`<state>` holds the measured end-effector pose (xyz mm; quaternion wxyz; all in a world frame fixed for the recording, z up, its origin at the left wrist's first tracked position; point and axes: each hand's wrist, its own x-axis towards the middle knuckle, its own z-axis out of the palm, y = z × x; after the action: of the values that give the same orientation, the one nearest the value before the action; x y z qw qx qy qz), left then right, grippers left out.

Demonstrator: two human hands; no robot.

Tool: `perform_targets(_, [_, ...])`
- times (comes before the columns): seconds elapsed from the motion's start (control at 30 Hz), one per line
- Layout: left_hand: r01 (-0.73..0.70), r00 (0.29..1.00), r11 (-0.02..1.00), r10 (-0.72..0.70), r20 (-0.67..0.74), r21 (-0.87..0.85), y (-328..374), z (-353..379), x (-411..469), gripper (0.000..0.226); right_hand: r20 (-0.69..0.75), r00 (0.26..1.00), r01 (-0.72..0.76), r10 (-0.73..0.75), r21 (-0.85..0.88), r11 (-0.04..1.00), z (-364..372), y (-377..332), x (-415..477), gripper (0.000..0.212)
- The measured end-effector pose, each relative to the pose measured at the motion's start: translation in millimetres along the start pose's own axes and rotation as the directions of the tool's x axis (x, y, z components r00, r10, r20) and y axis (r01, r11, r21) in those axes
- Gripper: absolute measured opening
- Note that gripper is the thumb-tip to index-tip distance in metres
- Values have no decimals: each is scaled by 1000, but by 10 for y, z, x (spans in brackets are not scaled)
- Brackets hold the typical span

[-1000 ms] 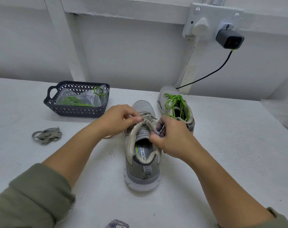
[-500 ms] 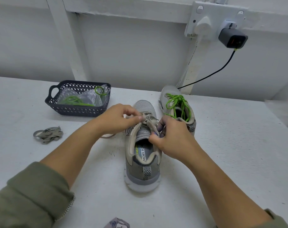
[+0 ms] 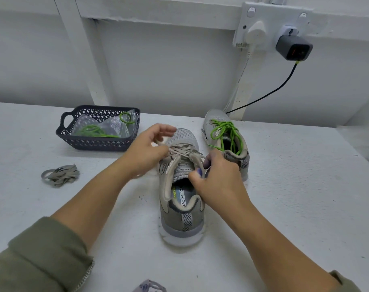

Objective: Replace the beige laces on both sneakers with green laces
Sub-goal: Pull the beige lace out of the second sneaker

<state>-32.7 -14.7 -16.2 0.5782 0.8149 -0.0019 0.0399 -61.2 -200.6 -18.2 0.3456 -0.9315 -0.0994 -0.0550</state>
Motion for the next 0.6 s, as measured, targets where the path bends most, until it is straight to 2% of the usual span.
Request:
perform_targets(0.07, [-229,968,952,200,155,202,110,-85,-9,42,-10,1000,-7,7,12,1000,14,-9,-14,18])
perform_targets(0.13, [-357,927,844,270,260,400,166,-114,34,24,-22,1000,-14,15,30,999,31,-19,-38,17])
perform_targets(0.2, [-346,929,778,208,305,524,166,-115,82,13,-31,999,-19,20,46,999,51,-24,-72,17])
perform_targets(0.3, [-270,951,753,111,290,600,112,-78,124,10,-47,998,-37,40,65,997,67,-23,-103,17])
perform_targets(0.4, [-307,946,685,146,288,661,108,-2,79,10,-54,997,-56,60,81,995,71,-9,-102,19])
perform_targets(0.43, [-305,952,681,194,238,666,88,12,57,9,-54,997,-57,62,83,995,75,-7,-106,19])
perform_targets(0.47, [-252,965,698,233,120,670,53,11,41,8,-55,996,-60,65,83,995,81,-5,-109,18])
perform_targets(0.53, [16,946,729,212,-247,685,-16,-36,36,11,-51,996,-65,69,78,995,83,-13,-117,18])
perform_targets(0.57, [180,912,688,150,-381,703,-41,-69,35,14,-45,997,-67,70,77,995,82,-19,-120,18])
perform_targets(0.6, [306,896,617,70,-439,725,-56,-82,30,18,-40,997,-69,72,76,995,81,-18,-116,18])
